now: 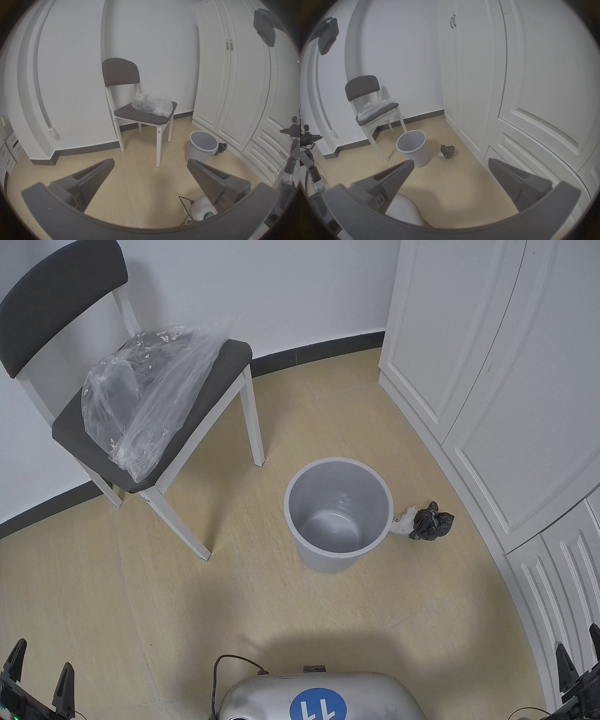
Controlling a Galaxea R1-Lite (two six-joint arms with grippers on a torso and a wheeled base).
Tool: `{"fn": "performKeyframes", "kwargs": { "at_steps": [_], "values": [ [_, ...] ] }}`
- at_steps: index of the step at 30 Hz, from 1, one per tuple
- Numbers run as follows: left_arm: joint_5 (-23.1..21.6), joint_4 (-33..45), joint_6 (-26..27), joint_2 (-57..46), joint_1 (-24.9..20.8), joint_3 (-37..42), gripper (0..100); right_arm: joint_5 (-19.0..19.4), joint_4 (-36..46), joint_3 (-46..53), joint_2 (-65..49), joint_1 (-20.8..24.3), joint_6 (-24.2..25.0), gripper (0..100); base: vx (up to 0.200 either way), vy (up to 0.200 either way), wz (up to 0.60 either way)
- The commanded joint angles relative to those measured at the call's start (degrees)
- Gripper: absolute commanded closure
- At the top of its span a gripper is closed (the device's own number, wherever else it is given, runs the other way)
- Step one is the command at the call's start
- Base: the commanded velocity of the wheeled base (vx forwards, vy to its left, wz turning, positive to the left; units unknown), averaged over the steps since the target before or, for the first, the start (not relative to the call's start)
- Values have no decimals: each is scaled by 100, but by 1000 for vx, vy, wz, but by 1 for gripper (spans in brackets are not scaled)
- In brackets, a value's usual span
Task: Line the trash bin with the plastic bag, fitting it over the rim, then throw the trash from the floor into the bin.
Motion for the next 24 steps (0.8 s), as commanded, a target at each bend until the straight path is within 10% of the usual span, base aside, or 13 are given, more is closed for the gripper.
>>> {"fn": "performKeyframes", "kwargs": {
  "at_steps": [1, 24],
  "values": [
    [1, -1, -1, -93, 13, 101, 0, -2, -4, 101, -93, 1, 1, 0, 0, 0, 0],
    [-17, -1, 78, -93, 13, 101, 0, -2, 4, 101, -93, -16, -34, 0, 0, 0, 0]
  ]
}}
